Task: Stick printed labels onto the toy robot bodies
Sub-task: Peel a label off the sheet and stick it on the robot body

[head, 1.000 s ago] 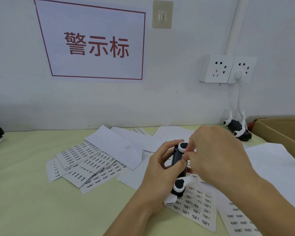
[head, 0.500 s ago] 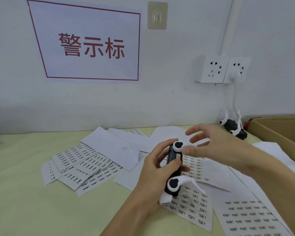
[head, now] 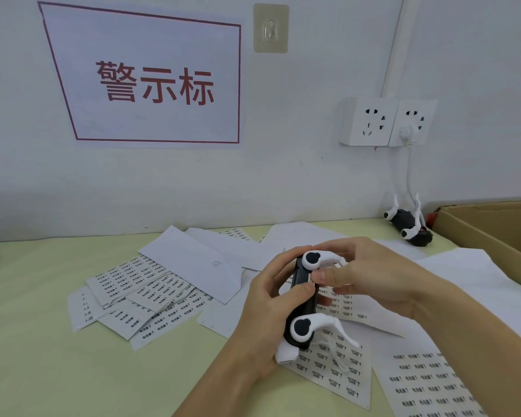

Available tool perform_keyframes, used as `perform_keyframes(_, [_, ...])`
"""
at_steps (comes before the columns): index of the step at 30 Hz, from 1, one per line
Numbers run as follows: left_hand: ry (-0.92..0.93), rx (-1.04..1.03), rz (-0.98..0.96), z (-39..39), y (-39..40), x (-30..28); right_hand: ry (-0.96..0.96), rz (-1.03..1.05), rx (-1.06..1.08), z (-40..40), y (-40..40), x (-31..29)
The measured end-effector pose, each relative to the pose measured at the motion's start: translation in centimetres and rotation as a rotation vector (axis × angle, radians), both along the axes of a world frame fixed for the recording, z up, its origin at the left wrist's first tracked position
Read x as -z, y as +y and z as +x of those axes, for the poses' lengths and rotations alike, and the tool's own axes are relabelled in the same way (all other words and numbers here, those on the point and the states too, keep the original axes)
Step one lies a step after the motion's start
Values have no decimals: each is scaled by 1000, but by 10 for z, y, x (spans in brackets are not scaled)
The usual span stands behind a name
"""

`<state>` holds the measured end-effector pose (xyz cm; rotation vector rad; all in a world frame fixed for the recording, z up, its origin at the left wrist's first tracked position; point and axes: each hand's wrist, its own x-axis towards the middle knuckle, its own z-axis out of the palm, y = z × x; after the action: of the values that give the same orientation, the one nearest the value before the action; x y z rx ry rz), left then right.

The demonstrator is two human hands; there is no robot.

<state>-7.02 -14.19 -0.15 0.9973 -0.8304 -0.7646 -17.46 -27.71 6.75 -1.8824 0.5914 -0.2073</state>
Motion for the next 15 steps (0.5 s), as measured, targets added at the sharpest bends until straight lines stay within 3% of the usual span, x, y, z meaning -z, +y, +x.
perform_keyframes(9, [66,46,-42,1,-2,0,25,-26,-149,-8,-1,-8])
perform_keyframes(15, [49,54,-40,0,-1,0,63,80,-9,2,8,-4])
